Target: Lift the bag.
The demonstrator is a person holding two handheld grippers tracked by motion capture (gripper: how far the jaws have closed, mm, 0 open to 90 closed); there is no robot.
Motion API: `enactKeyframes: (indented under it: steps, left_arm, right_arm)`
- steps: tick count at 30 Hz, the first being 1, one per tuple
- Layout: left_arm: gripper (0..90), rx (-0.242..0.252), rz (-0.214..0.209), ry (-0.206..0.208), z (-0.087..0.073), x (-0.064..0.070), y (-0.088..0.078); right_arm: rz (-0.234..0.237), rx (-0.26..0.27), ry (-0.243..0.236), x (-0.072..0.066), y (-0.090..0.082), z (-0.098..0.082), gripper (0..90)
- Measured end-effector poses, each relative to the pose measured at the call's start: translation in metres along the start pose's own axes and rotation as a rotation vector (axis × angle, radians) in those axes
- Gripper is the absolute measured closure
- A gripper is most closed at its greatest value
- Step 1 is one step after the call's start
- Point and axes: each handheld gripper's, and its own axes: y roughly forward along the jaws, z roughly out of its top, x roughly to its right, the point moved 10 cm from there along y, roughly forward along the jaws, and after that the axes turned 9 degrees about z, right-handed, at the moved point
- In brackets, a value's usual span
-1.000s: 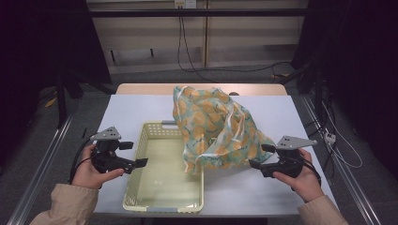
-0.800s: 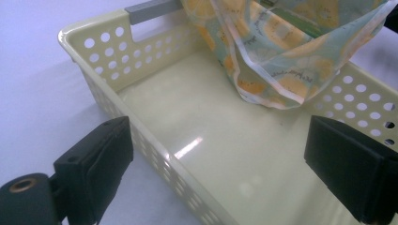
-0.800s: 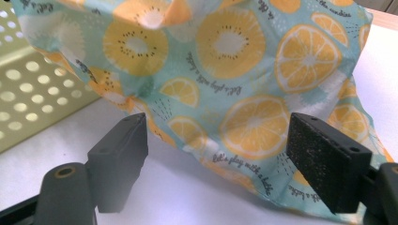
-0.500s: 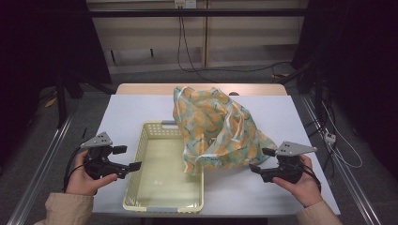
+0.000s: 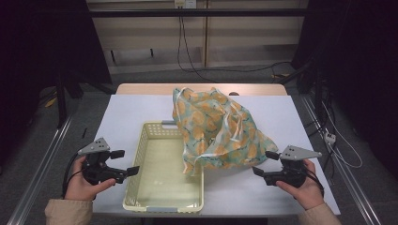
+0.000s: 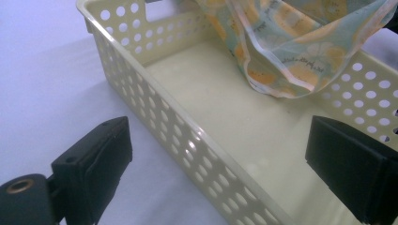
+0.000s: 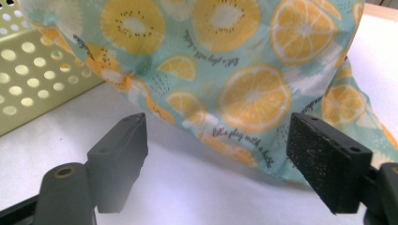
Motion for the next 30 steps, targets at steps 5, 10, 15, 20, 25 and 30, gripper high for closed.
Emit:
enactKeyframes:
  steps: [5, 10, 15, 20, 25, 30]
  left_arm:
    - [7.2, -0.001, -0.007, 0.002, -0.002, 0.002, 0.002]
    - [7.0, -0.002, -0.010, -0.001, -0.004, 0.004, 0.001]
    - [6.5, -0.010, -0.020, -0.004, -0.009, 0.006, 0.003]
    - [6.4, -0.020, -0.024, -0.002, -0.011, 0.008, 0.003]
    - [6.3, -0.016, -0.024, 0.000, -0.012, 0.008, 0.004]
    - [6.3, -0.019, -0.029, 0.001, -0.012, 0.009, 0.005]
  right_arm:
    - [0.009, 0.007, 0.018, 0.001, -0.001, -0.006, 21.2]
    - [0.004, 0.006, 0.019, 0.002, -0.003, -0.011, 21.2]
    - [0.009, -0.006, 0.010, -0.002, -0.001, -0.014, 21.3]
    - [0.009, -0.005, 0.011, -0.004, -0.001, -0.015, 21.2]
    - [0.014, -0.016, 0.005, -0.007, 0.001, -0.018, 21.3]
    - [0.012, -0.019, -0.002, -0.008, 0.002, -0.018, 21.2]
